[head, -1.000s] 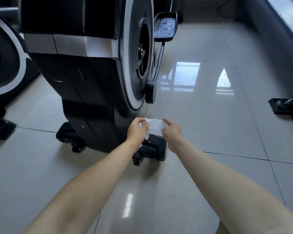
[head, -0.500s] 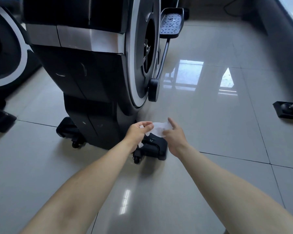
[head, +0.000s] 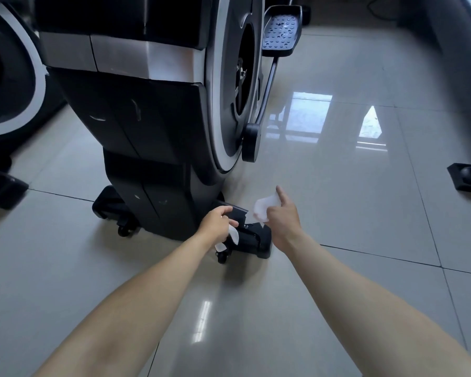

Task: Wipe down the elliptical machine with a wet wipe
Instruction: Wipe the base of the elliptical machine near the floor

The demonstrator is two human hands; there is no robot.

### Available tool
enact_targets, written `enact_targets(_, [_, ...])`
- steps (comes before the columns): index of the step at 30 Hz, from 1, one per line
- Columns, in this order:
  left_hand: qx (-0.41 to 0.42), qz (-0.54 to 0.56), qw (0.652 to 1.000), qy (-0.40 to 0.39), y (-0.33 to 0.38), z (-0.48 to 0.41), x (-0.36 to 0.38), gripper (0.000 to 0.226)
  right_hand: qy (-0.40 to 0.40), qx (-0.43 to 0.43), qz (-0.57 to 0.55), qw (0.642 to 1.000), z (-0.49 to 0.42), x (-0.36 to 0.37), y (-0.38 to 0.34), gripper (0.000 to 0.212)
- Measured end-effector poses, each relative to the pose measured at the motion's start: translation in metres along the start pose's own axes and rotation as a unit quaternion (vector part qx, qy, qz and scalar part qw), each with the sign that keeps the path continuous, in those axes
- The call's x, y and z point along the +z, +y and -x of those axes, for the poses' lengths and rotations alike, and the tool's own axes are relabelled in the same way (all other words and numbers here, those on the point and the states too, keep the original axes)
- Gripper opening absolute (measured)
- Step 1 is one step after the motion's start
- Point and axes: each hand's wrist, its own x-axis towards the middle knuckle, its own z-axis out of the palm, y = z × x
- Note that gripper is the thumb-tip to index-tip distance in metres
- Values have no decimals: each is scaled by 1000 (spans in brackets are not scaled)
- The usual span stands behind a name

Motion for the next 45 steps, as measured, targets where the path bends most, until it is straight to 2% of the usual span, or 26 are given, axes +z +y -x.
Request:
enact_targets(3, [2,29,999,-16,1,2,-1,48,-24,1,-9,1000,0,3,2,92])
enact_targets(7, [22,86,996,0,2,2,-1,53,-30,1,-3,1000,0,5,1,86])
enact_targets(10, [25,150,988,17,4,1,0,37,-34,13,-21,999,-1,6,1,89])
enact_targets(13, [46,132,990,14,8,2,1,15,-39,35,-61,997,2,4,-1,84])
enact_targets(15, [46,73,996,7,12,2,2,25,-44,39,-85,995,2,2,-3,77])
enact_targets(18, [13,26,998,-47,15,-1,8,52,-49,54,-140,987,2,2,-5,70])
enact_targets(20, [-29,60,993,-101,17,1,13,60,-53,63,-182,980,5,2,-7,68])
enact_targets(22, [-59,140,979,-133,16,5,17,53,-58,62,-198,976,9,0,-10,69])
enact_targets(24, [-59,232,966,-99,15,4,19,38,-67,53,-186,979,9,-1,-10,72])
enact_targets(27, [-30,319,947,-9,15,-3,18,29,-56,48,-144,987,6,-2,-6,77])
enact_targets(29, [-8,320,947,36,17,-5,14,16,-35,46,-110,992,3,-4,-4,77])
enact_targets(32, [20,293,954,64,18,-8,9,14,-11,53,-71,996,2,-6,-1,78])
enact_targets(35, [30,271,961,50,21,-5,10,13,-31,36,-45,998,4,-7,-2,84])
enact_targets(38, [27,244,969,32,21,-4,11,10,-67,39,-67,995,7,-8,-5,92])
enact_targets(42, [-22,210,976,-47,21,2,12,49,-103,35,-82,991,15,-9,-15,93])
enact_targets(43, [-43,203,975,-76,23,5,12,52,-107,36,-86,990,17,-9,-18,91])
enact_targets(45, [-68,225,963,-129,28,13,12,43,-122,44,-98,987,20,-8,-23,90])
